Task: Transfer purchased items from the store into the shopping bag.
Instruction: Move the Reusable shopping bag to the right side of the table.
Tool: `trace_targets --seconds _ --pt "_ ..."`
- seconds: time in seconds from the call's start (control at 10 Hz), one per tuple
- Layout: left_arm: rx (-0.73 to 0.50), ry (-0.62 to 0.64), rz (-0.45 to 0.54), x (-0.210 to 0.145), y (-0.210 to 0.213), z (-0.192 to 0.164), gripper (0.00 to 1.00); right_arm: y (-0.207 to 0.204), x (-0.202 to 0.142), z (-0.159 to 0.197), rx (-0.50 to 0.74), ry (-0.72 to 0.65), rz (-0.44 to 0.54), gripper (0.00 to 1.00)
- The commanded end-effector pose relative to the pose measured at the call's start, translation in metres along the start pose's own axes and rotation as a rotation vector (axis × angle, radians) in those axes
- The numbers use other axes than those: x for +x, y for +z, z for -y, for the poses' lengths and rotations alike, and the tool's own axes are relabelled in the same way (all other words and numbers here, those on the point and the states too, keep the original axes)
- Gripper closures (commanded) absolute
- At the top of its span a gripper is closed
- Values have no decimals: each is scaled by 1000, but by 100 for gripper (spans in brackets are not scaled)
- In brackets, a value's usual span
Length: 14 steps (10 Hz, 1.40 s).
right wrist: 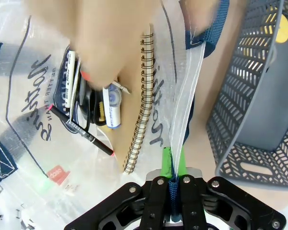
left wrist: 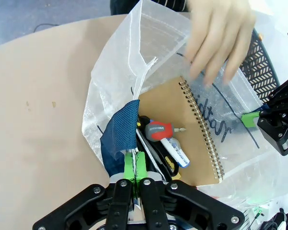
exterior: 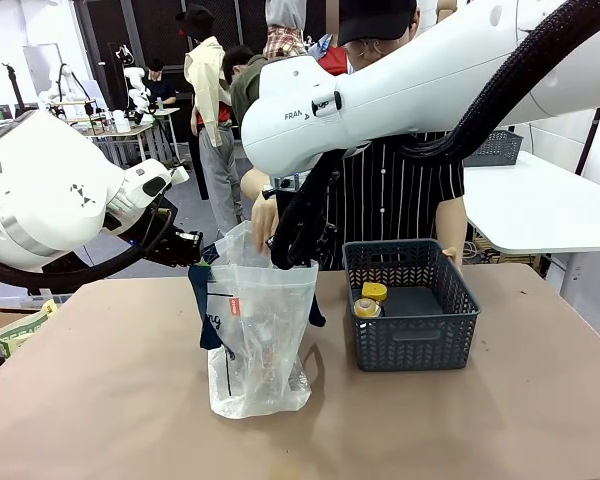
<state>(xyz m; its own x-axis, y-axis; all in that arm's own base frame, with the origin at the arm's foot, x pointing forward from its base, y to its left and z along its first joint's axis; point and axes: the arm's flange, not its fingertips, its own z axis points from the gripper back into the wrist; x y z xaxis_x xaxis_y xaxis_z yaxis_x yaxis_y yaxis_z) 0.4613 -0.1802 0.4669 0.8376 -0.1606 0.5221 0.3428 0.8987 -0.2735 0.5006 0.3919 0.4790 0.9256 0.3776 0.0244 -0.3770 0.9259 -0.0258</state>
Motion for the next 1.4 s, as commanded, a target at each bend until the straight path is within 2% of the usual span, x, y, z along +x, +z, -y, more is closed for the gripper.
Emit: trace_targets --seconds 0.0,1.3 --pt "-14 13 6 0 0 -2 100 1 -2 2 -1 2 0 100" --pt "-14 13 6 0 0 -2 100 1 -2 2 -1 2 0 100"
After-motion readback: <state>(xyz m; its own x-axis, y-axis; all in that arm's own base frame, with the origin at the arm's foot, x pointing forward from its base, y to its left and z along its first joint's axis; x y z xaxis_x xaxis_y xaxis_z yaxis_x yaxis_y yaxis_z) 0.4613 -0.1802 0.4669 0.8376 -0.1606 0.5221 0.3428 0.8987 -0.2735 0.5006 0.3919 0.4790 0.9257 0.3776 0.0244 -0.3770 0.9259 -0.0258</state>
